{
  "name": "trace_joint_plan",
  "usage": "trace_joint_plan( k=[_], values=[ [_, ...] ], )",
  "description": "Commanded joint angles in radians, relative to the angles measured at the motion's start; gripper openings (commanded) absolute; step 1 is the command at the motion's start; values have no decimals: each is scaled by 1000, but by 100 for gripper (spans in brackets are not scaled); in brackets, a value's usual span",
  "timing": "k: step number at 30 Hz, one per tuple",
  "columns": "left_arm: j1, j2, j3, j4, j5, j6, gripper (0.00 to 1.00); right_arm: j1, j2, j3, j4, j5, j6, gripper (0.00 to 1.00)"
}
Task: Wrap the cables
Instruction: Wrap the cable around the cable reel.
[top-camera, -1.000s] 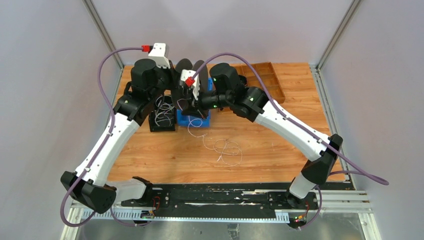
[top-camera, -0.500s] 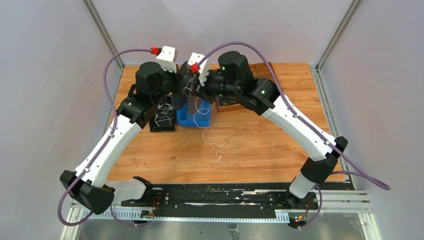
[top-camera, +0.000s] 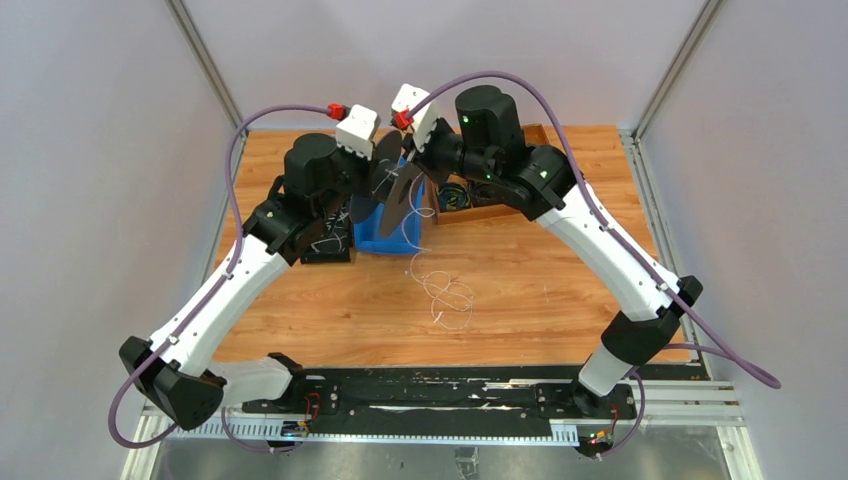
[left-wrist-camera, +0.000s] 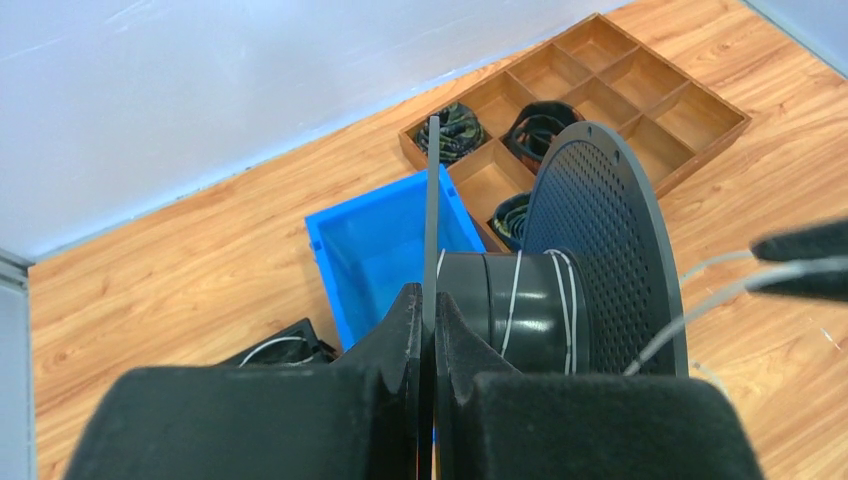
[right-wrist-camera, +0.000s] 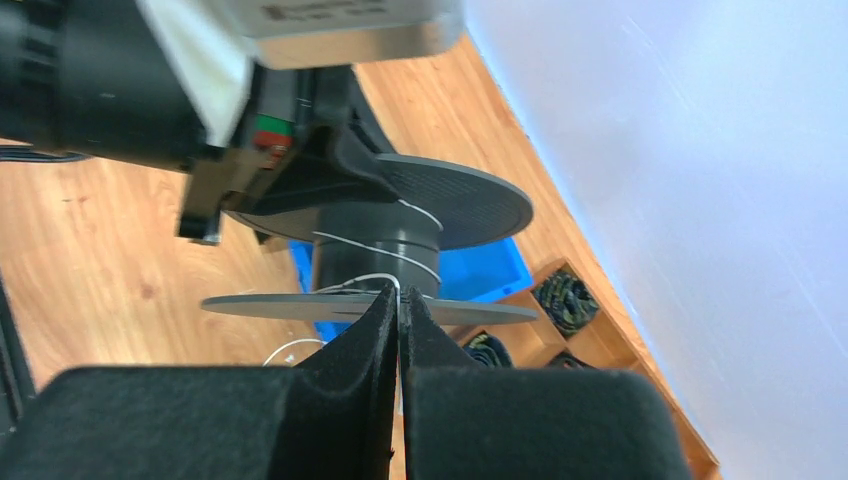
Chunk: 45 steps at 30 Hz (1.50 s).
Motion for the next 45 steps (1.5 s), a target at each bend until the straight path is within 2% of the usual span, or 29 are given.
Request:
trace_joint_plan(
  k=[1,7,15,24,37,45],
  values=[
    [-15,-42,3,74,-6,56,0,-29,-17,44,-2,86,-74,1],
    [-21,-40,12,68,1,54,0,-42,-13,36,19,141,-140,1],
    [-24,-49,1,65,25,39,0,-85,10,8,88,127,-195,1],
    [-24,-59,-5,59,74,22,0,-163,53,22,147,86,-186,1],
    [-24,-72,-3,51,117,0,0,-252,130,43,184,111,-204,1],
    [-24,-83,-5,42,137,-7,0,-319,155,8,217,78,-163,1]
  ],
)
